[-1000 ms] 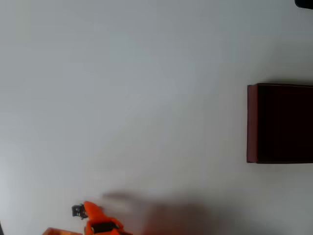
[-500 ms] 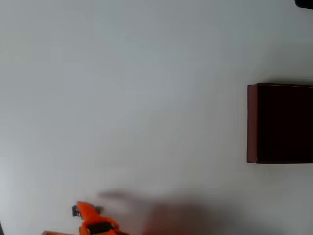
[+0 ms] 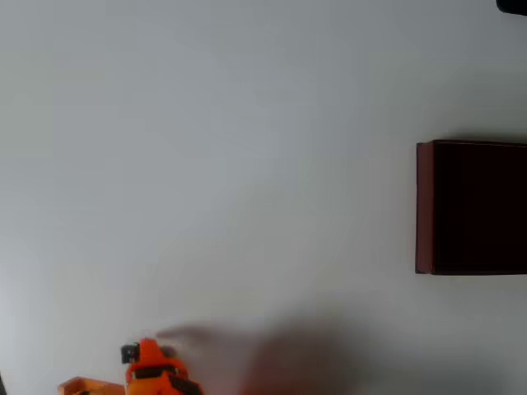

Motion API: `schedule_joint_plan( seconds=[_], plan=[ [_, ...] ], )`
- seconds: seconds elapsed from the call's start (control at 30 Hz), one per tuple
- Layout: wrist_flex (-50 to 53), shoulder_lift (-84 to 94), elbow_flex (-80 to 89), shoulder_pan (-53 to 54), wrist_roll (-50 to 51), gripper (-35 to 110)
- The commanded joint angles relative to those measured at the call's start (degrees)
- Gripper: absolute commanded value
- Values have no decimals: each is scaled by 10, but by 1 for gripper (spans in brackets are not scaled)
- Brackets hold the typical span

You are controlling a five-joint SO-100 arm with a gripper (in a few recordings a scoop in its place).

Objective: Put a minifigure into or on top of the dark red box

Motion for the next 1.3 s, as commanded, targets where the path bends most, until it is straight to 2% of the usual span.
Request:
schedule_joint_plan(
  seconds=[0.0, 0.3, 1.27],
  plan=[
    [-4, -16, -27, 3, 3, 25],
    [-35, -228, -124, 16, -2, 24],
    [1, -331, -189, 20, 22, 10]
  ],
)
